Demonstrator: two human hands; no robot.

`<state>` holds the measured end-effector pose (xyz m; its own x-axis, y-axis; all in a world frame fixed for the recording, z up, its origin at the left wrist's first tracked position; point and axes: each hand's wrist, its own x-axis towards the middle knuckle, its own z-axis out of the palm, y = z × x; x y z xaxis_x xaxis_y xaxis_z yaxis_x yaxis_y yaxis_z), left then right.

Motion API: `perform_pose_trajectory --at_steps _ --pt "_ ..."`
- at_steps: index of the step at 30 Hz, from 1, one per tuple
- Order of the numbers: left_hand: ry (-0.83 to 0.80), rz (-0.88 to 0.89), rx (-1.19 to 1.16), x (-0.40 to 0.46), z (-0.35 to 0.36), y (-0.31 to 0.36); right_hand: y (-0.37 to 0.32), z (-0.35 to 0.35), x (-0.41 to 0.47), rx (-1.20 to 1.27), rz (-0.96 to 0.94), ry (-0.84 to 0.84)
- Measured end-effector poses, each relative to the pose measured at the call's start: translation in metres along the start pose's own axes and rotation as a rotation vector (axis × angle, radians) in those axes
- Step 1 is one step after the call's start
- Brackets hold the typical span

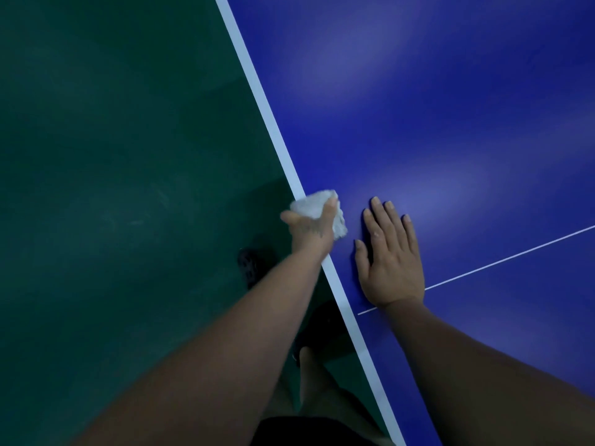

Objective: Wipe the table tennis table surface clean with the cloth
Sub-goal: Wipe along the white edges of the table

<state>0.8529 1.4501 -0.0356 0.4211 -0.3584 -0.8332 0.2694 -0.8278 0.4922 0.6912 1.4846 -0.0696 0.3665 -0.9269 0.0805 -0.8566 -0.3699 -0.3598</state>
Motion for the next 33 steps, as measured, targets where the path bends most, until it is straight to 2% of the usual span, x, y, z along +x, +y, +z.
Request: perform_pose_trajectory --at_steps 4,12,14,17,21,24,30,33 --pt "0.006 -0.029 -0.021 0.004 0.004 0.003 -0.001 0.0 0.001 0.005 0.001 -0.002" --pt "0.082 -0.02 0.018 0.059 -0.02 0.114 0.0 0.001 0.0 -0.001 0.005 -0.001" --pt "0.072 0.038 0.006 0.05 -0.018 0.107 0.0 0.001 0.0 -0.001 0.002 -0.003" --pt "0.051 0.15 -0.061 0.035 -0.012 0.055 0.0 0.001 -0.001 -0.005 -0.004 -0.003" --pt "0.02 0.093 -0.072 0.007 -0.001 -0.006 0.0 0.001 -0.001 0.008 0.0 -0.002" --pt "0.034 0.055 -0.104 0.012 -0.001 0.009 -0.001 0.0 0.0 0.017 0.001 -0.003" --pt "0.06 0.086 -0.092 0.057 -0.017 0.082 -0.003 -0.001 0.001 0.016 0.004 0.005" --pt "0.061 0.098 -0.079 0.056 -0.021 0.091 -0.003 -0.003 0.002 0.03 0.008 0.002"
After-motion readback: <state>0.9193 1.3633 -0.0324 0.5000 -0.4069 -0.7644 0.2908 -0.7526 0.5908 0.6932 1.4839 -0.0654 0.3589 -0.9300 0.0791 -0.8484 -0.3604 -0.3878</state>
